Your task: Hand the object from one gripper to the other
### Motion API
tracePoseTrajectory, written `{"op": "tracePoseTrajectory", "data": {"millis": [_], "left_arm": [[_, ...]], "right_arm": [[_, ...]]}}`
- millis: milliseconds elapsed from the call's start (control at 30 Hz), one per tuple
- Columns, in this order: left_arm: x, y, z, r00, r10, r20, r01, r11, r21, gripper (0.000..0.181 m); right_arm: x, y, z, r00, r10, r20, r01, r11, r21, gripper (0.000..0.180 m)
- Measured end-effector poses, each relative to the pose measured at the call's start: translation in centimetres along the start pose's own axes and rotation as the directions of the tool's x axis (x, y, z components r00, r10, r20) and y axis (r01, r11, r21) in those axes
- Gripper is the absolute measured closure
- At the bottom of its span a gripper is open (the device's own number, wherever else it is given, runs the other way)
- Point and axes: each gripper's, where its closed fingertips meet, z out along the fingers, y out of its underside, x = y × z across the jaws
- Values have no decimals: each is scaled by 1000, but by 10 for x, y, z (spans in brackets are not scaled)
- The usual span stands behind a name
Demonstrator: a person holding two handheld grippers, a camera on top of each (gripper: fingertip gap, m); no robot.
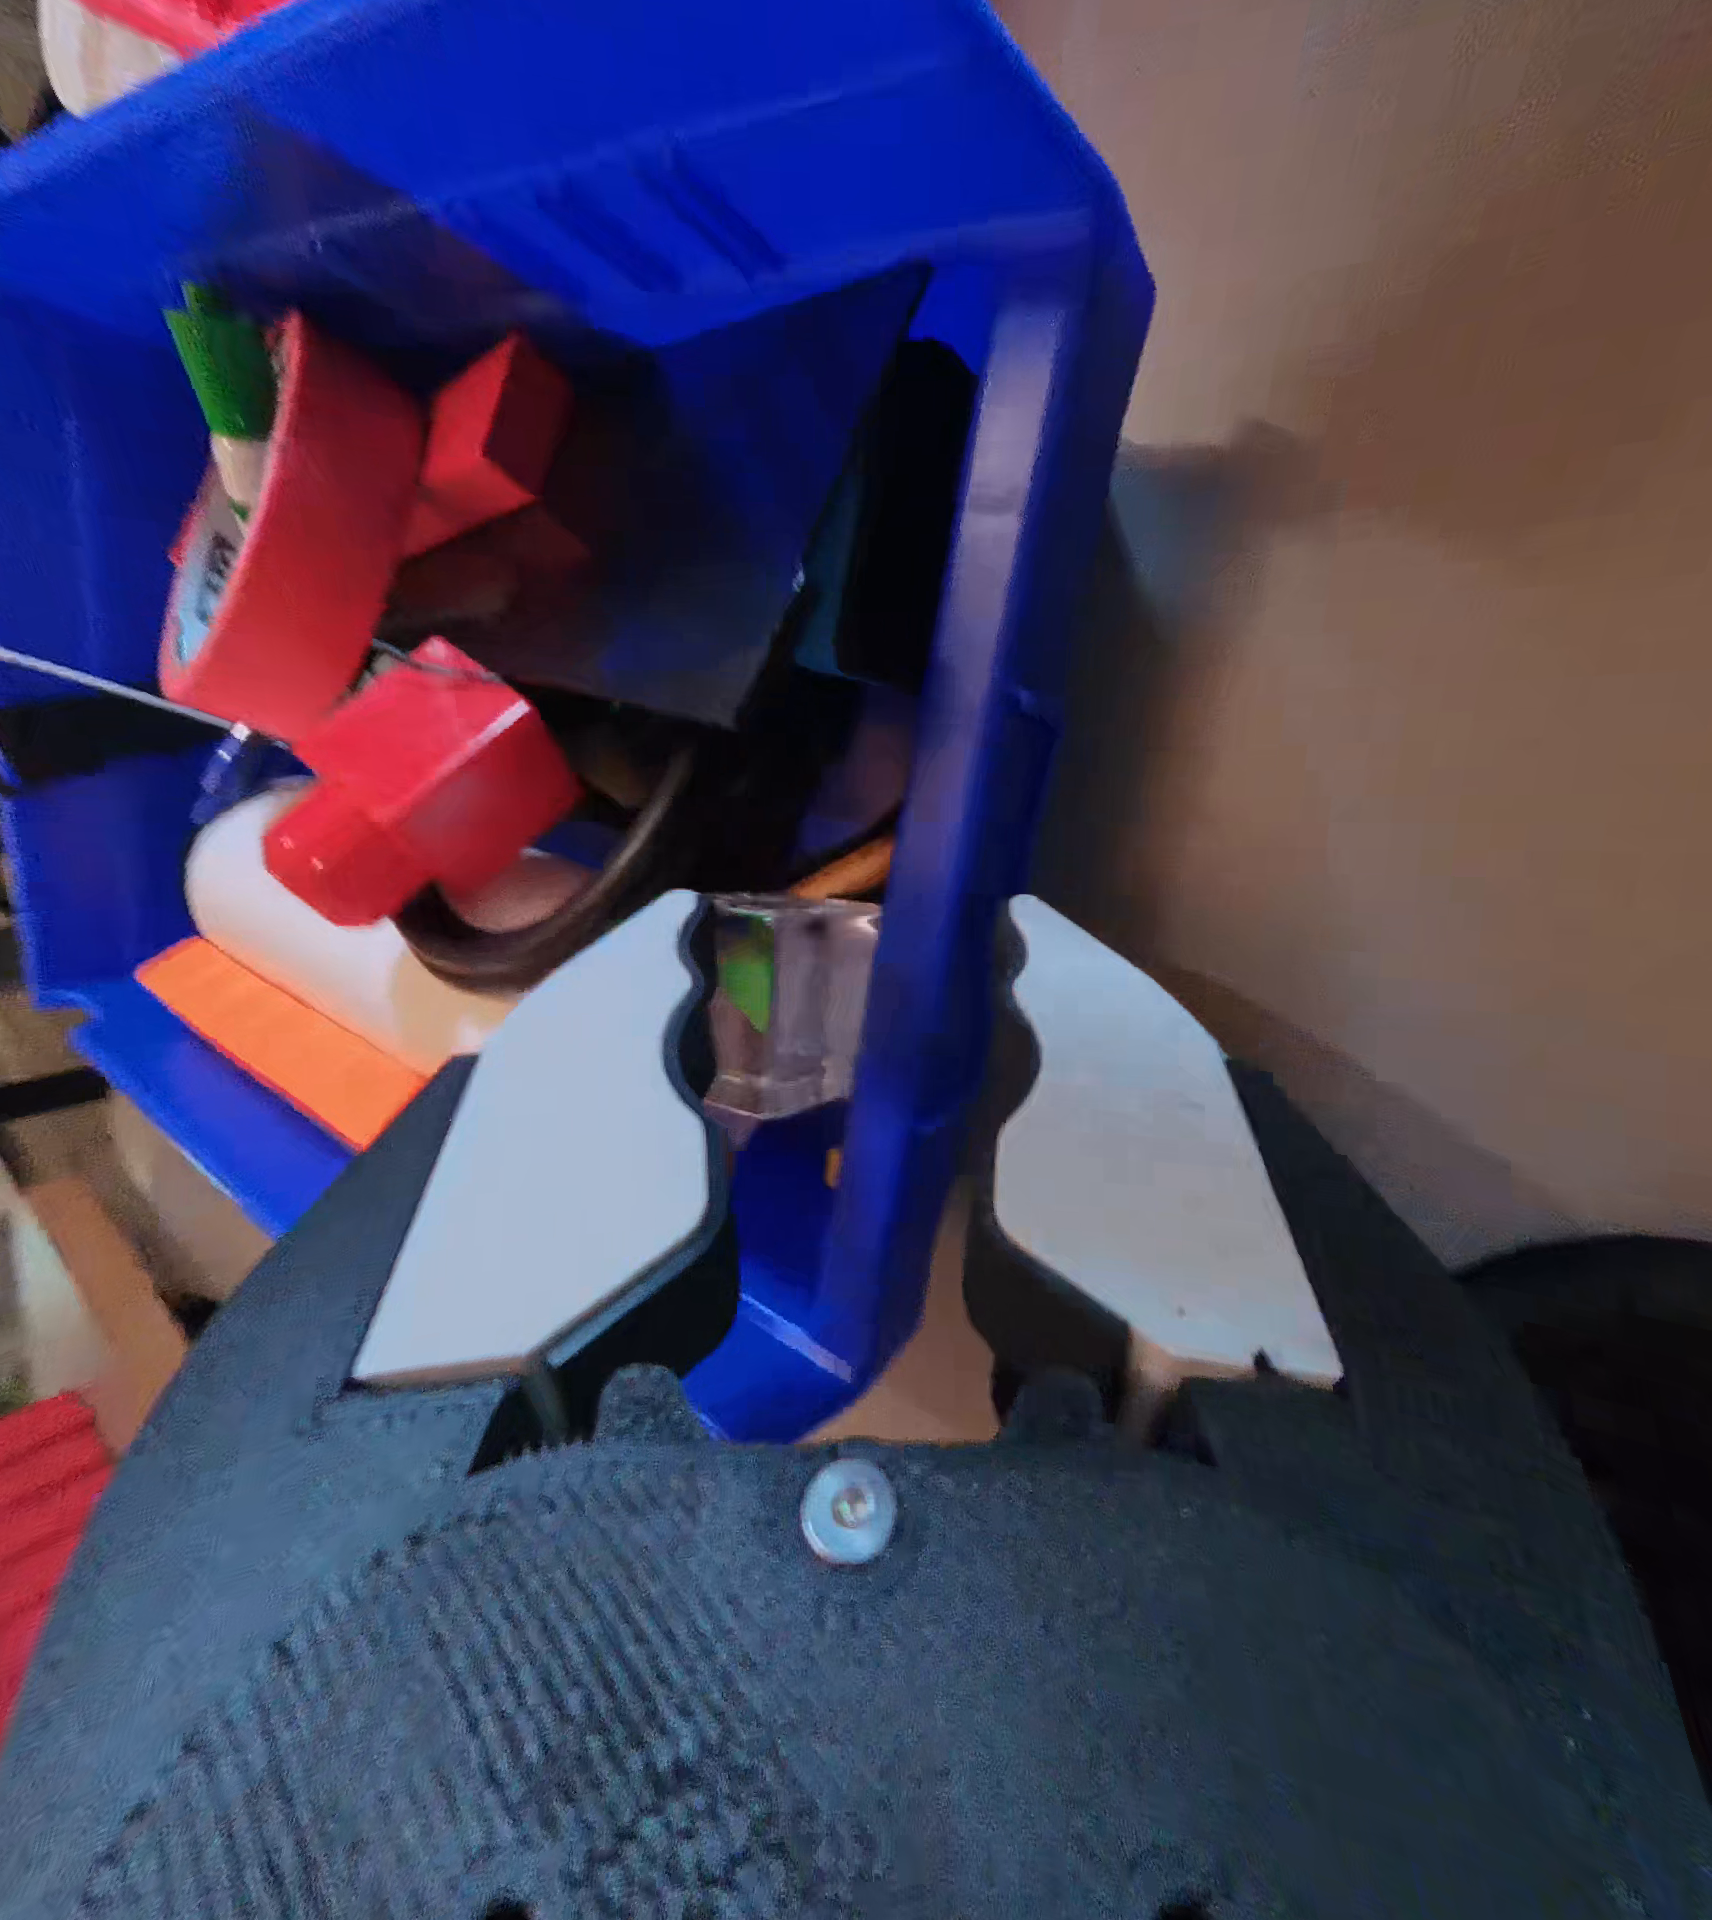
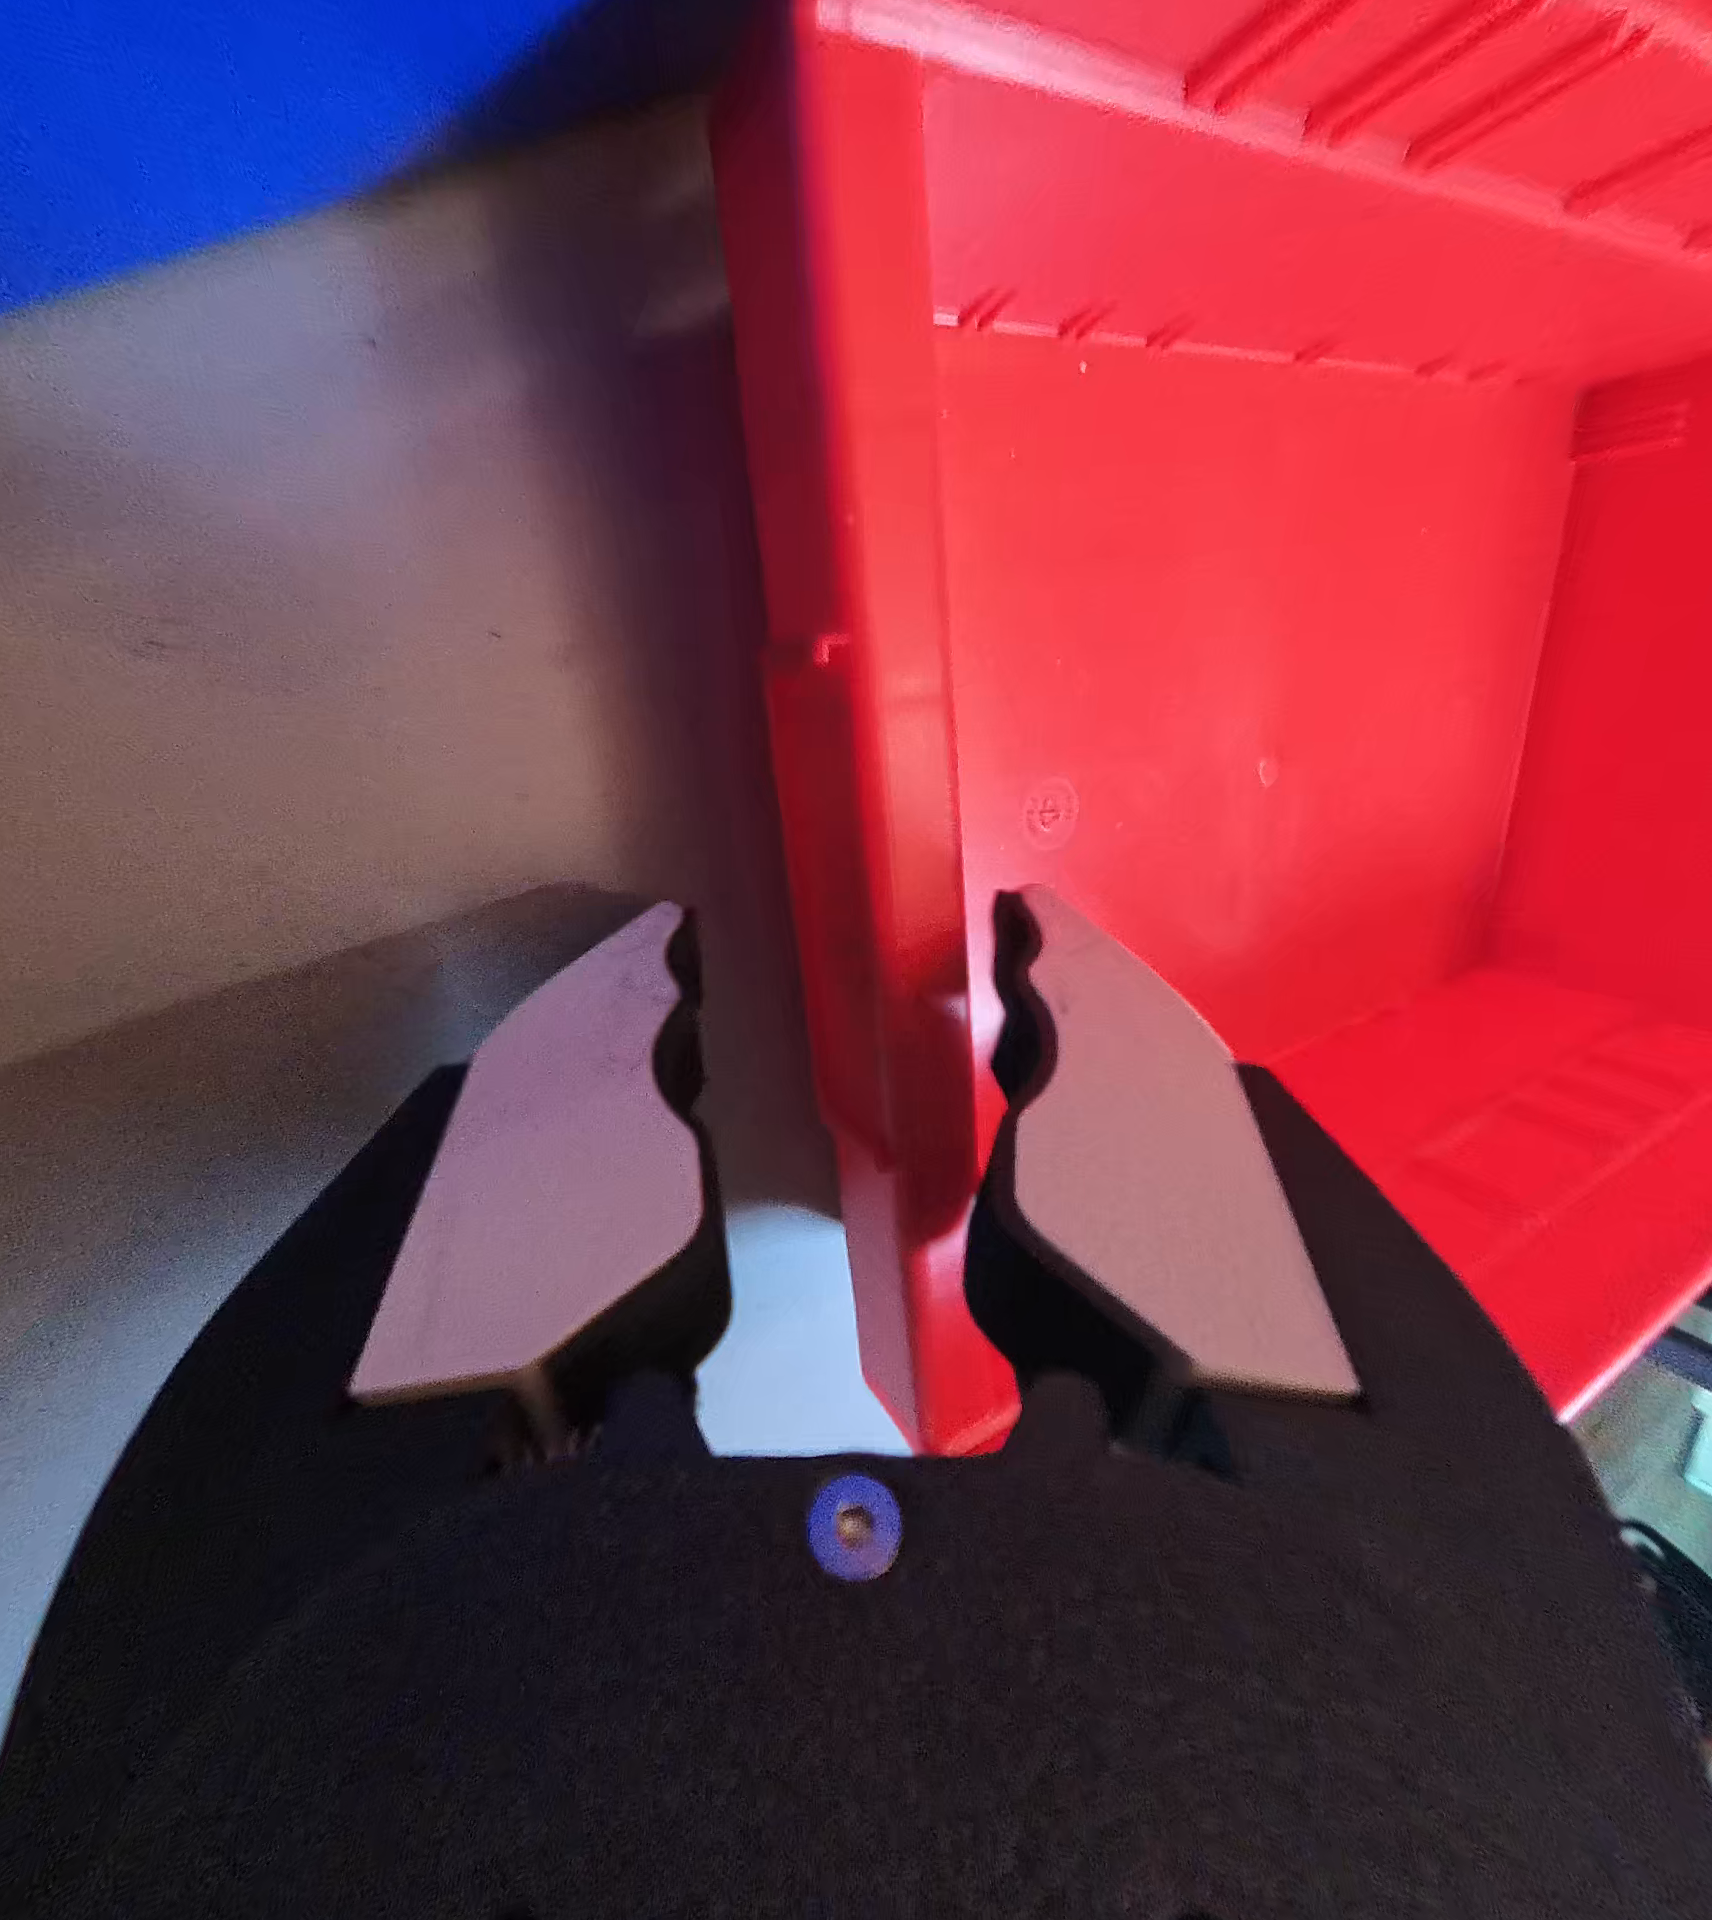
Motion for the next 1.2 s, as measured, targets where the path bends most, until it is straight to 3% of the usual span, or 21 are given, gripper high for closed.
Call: {"op": "tracePoseTrajectory", "data": {"millis": [67, 167, 233, 400, 533, 800, 967, 1200], "left_arm": [[0, -2, 0, 998, 45, -40, -47, 998, -36, 131], [6, -9, -2, 988, 139, -69, -142, 989, -48, 139], [13, -16, -3, 981, 175, -86, -178, 983, -35, 142], [15, 0, 16, 968, 233, -92, -245, 957, -155, 139], [16, 4, 16, 984, 168, -61, -177, 960, -216, 151], [-7, 36, 19, 1000, 5, 4, -4, 978, -209, 150], [-28, 42, 31, 995, -89, 51, 98, 972, -215, 149], [-65, 46, 54, 968, -210, 138, 238, 944, -228, 149]], "right_arm": [[9, 6, 3, 998, 5, -55, -5, 1000, 9, 142], [8, 14, -4, 998, 55, -22, -53, 997, 60, 147], [8, 28, -9, 997, 69, -16, -69, 997, 45, 148], [0, 67, -25, 995, 91, -39, -88, 995, 53, 146], [-12, 107, -45, 989, 105, -108, -100, 994, 51, 145], [-25, 191, -84, 972, 110, -206, -105, 994, 36, 146], [-2, 224, -76, 974, 77, -212, -79, 997, 3, 146], [42, 237, -52, 976, 85, -199, -87, 996, 3, 146]]}}
